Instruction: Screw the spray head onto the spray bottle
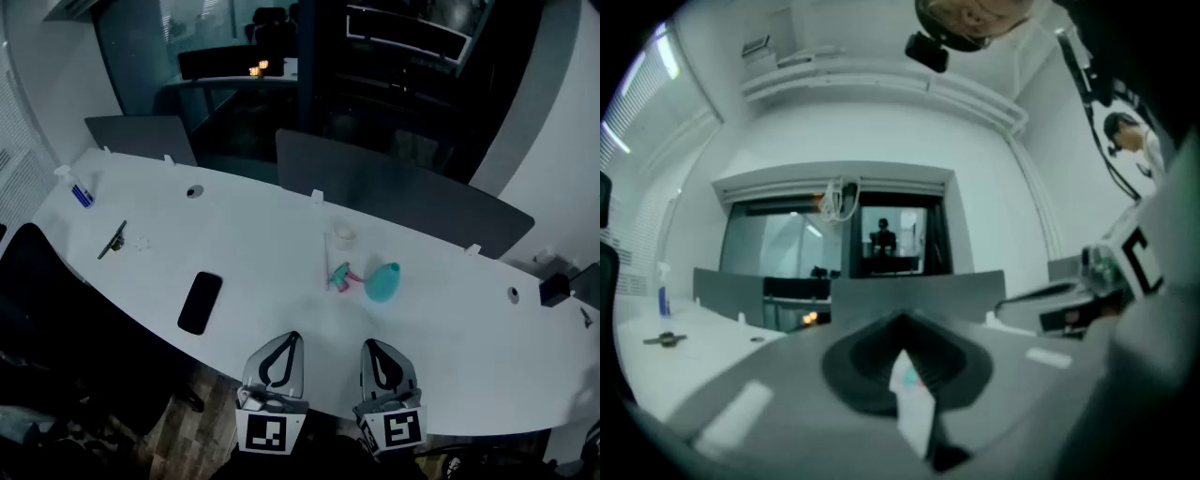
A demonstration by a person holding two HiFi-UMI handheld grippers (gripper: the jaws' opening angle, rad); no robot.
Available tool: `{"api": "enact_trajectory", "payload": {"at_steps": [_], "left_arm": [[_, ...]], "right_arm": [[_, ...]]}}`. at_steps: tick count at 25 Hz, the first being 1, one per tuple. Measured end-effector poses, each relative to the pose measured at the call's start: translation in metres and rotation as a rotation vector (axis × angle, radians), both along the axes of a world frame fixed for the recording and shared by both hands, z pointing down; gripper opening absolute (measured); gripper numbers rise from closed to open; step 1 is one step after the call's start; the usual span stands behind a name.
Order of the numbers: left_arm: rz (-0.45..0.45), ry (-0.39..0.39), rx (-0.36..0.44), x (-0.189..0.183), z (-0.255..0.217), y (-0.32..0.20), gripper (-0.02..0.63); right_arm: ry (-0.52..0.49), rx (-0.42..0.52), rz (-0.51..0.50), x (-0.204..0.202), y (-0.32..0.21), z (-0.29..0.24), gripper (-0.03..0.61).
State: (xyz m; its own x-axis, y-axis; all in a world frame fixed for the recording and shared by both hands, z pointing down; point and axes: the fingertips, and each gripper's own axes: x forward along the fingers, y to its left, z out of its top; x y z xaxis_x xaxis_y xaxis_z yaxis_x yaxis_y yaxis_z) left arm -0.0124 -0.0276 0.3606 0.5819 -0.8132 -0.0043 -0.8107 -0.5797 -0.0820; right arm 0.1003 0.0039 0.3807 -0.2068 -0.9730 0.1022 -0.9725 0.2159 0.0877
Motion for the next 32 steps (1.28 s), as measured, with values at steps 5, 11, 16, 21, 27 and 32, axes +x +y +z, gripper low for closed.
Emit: {"api": "enact_trajectory", "payload": {"at_steps": [5, 11, 16, 21, 27, 32], "left_arm": [[0.017, -0.01, -0.037, 0.003, 0.014, -0.043, 0.003], [-0.007, -0.013, -0.1, -0.002, 0.029, -0.066, 0.003], [-0.056, -0.004, -0.131, -0.01, 0.033, -0.084, 0.003], [-0.084, -0.011, -0.136, -0.015, 0.033, -0.099, 0.003], [-0.114, -0.013, -0.167, -0.021, 0.041, -0.107, 0.003], [-0.109, -0.021, -0.175, -0.019, 0.043, -0.108, 0.003]], "right_arm": [[0.045, -0.183, -0.017, 0.006, -0.067, 0.038, 0.005], [0.098, -0.467, -0.054, 0.009, -0.135, 0.096, 0.006], [0.165, -0.602, -0.046, 0.009, -0.178, 0.136, 0.103], [0.2, -0.695, -0.018, 0.013, -0.194, 0.172, 0.134], [0.211, -0.781, -0.006, 0.022, -0.196, 0.201, 0.137], [0.218, -0.799, -0.043, 0.018, -0.177, 0.202, 0.135]]}}
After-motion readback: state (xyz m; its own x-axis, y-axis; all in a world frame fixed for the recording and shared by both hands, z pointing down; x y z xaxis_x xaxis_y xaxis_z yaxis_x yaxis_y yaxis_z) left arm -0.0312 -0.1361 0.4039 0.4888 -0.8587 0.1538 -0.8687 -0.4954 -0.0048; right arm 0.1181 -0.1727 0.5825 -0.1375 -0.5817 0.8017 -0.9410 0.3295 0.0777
